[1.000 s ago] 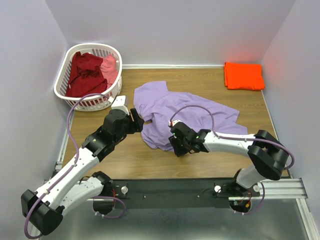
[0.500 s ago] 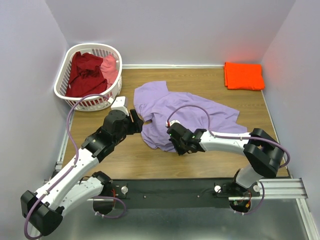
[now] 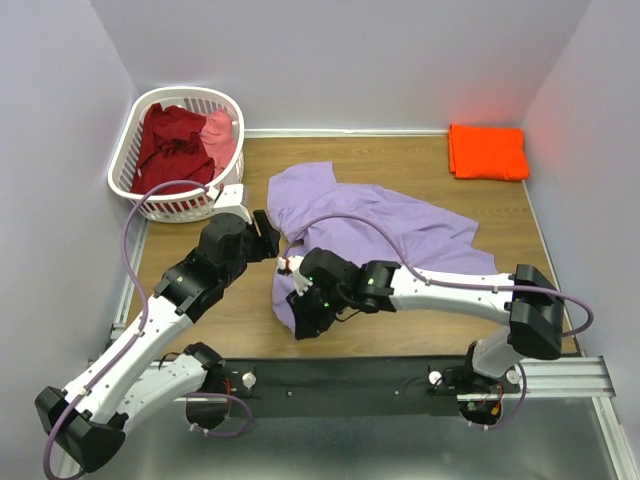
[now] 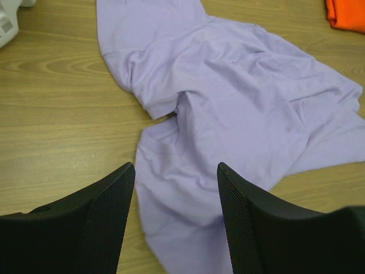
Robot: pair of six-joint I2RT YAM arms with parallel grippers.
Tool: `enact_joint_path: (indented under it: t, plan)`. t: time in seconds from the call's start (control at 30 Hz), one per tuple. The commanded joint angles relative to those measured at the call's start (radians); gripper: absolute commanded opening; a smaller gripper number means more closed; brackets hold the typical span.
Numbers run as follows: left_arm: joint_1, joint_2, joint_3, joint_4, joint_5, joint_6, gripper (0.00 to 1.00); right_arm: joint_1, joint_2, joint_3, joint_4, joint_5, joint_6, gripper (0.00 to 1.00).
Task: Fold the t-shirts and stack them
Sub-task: Flatten the tshirt out
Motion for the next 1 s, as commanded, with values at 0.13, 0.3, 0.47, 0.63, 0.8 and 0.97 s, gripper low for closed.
enact_joint_path:
  t: [0.13, 0.3, 0.47, 0.63, 0.8, 0.97]
  plan:
    - [0.008, -0.016, 0.03, -0.049, -0.104, 0.004, 0.68, -0.043, -0.105, -0.019, -0.044, 0.112, 0.044, 0.55]
    - [0.02, 0.035, 0.035, -0.02, -0.125, 0.011, 0.68, -0.324, -0.259, -0.174, -0.101, 0.294, 0.086, 0.59]
    - [0.023, 0.18, 0.055, 0.091, -0.059, 0.05, 0.68, -0.649, -0.258, -0.245, -0.102, 0.373, 0.084, 0.59]
    - [0.023, 0.438, 0.141, 0.174, 0.057, 0.106, 0.68, -0.827, -0.161, -0.237, -0.061, 0.387, 0.076, 0.58]
    - [0.025, 0.705, 0.246, 0.18, 0.108, 0.157, 0.67, -0.944, -0.086, -0.245, 0.001, 0.339, 0.09, 0.57]
    - [0.02, 0.852, 0.263, 0.191, 0.192, 0.172, 0.63, -0.982, -0.052, -0.289, 0.042, 0.33, 0.099, 0.57]
